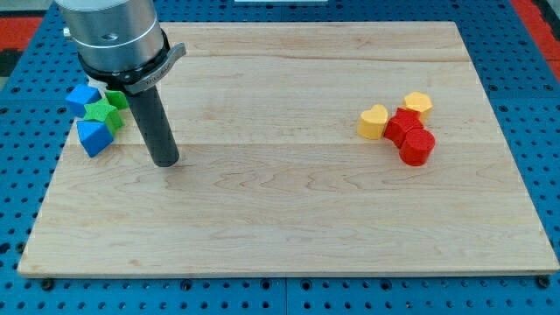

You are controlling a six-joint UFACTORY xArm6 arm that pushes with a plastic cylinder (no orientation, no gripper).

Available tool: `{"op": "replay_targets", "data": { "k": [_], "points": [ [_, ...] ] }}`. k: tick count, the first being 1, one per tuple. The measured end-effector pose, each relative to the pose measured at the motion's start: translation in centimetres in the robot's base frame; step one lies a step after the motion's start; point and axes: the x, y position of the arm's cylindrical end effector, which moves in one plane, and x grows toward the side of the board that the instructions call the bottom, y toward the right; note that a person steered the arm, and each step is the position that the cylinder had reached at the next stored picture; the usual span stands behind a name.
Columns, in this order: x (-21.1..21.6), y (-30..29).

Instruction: Push the yellow blocks to the center of the board

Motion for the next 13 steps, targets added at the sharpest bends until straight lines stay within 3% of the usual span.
{"op": "replay_targets", "data": {
  "k": [2,3,4,5,7,8,9,11,13],
  "points": [
    [0.3,0.0],
    [3.3,-1.6],
    [5.3,6.8],
    [5.7,9.9],
    [7.3,27.7],
    [1.2,35.9],
    [-1.3,40.9],
    [-2.0,41.6],
    [-9.9,40.3]
  ]
}}
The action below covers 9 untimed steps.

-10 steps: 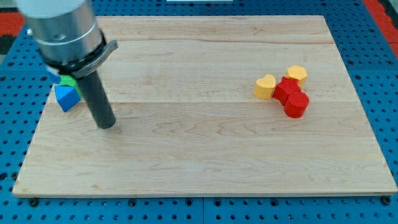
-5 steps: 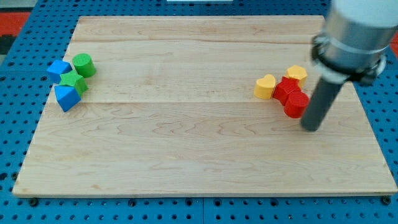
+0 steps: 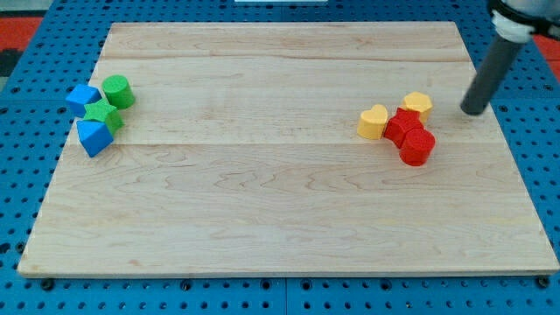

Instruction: Push the yellow blocks to the center of the board

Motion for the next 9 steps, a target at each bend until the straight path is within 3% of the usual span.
{"op": "replay_targets", "data": {
  "k": [2,4,6,7,8,9],
  "points": [
    [2.9,-14.2],
    [5.5,-14.9],
    [7.4,-24.4],
    [8.3,-20.0],
    [13.8,-18.0],
    [12.8,-20.9]
  ]
}}
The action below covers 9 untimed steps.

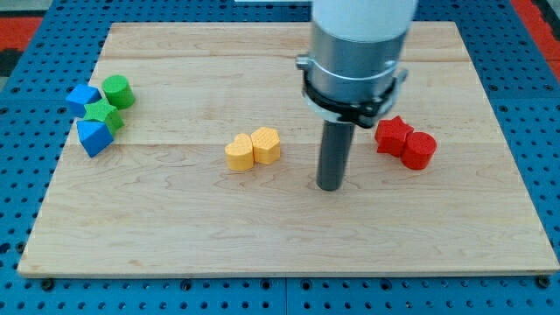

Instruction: Push the yellow blocks to the center of the board

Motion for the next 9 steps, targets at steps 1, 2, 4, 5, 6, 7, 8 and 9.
{"op": "replay_targets", "data": {
  "k": [1,2,4,5,6,7,8,9],
  "points": [
    [-2.3,-1.3],
    [1.8,-4.4],
    [-5.3,-8.1],
    [-7.1,-5.7],
    [-3.9,-6.3],
    [-2.8,-12.4],
    [-6.2,-13.9],
    [-7.5,-9.1]
  ]
}}
